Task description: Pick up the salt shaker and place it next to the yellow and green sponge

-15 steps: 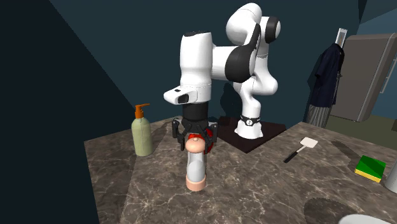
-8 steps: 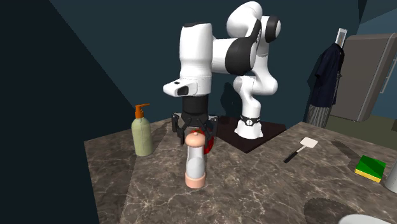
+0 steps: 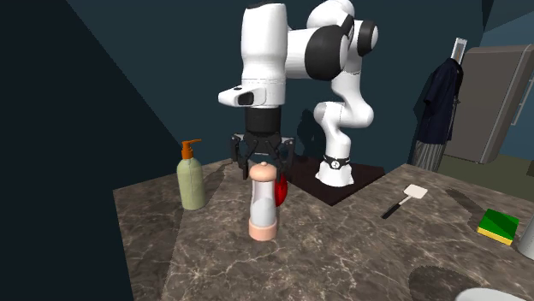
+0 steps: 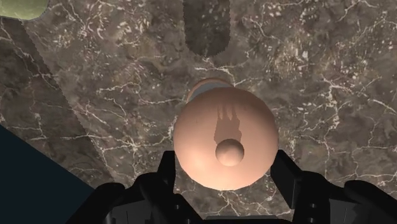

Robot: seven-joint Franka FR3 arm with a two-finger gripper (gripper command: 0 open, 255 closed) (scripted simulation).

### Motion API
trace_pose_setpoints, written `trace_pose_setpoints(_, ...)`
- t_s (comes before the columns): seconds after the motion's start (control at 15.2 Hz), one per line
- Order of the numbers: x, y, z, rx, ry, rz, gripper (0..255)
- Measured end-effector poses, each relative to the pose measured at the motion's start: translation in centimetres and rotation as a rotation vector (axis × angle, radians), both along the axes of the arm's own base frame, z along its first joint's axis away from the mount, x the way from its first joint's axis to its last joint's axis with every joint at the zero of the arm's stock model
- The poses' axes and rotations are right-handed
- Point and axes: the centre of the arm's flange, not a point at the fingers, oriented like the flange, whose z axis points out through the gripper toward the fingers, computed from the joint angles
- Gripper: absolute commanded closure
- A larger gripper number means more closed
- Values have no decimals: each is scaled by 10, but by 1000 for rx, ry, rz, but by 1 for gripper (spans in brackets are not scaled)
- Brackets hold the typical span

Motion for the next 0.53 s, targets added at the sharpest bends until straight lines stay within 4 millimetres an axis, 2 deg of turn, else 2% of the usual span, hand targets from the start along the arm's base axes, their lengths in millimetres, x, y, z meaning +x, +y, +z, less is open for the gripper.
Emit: trace_pose_setpoints(0.53,1,0,42,0,0,0,255)
